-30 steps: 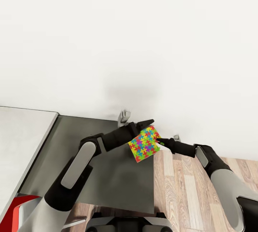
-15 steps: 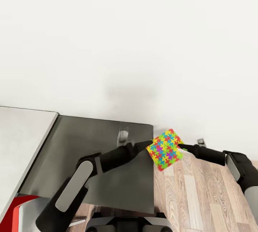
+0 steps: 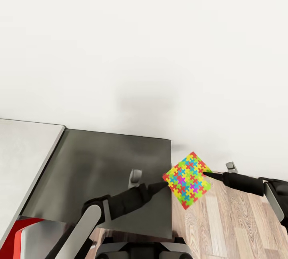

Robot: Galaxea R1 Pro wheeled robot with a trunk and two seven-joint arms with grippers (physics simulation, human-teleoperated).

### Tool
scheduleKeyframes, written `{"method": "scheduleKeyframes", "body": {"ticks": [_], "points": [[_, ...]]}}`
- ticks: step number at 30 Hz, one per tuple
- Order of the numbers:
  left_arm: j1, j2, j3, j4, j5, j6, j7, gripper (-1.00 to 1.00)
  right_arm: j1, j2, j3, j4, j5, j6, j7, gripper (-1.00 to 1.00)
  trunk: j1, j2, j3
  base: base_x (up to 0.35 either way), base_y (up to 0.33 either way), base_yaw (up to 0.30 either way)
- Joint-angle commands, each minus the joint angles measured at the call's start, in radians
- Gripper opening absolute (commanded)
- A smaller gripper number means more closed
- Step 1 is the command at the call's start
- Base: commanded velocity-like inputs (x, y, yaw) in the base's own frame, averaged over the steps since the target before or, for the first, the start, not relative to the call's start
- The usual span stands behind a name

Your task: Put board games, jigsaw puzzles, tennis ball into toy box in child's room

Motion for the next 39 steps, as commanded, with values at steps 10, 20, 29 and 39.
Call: {"method": "scheduleKeyframes", "body": {"ticks": [10,20,29,39], "points": [[0.023,0.010,-0.001,0.000,-0.010,-0.037,-0.010,1.00,0.051,-0.002,-0.011,-0.127,-0.003,0.058,0.003,-1.00,0.001,-0.001,0.011,0.000,0.000,0.000],[0.032,0.023,-0.001,0.000,-0.012,-0.056,-0.026,1.00,0.059,0.003,-0.038,-0.146,-0.002,0.072,-0.007,-1.00,0.001,-0.001,0.027,0.000,0.000,0.000],[0.033,0.029,-0.001,0.000,-0.012,-0.058,-0.032,1.00,0.059,0.009,-0.039,-0.146,-0.001,0.074,-0.058,-1.00,0.001,-0.001,0.042,0.000,0.000,0.000],[0.033,0.031,-0.002,0.000,-0.013,-0.059,-0.033,1.00,0.059,0.015,-0.034,-0.144,-0.002,0.075,-0.164,-1.00,0.001,-0.001,0.058,0.000,0.000,0.000]]}}
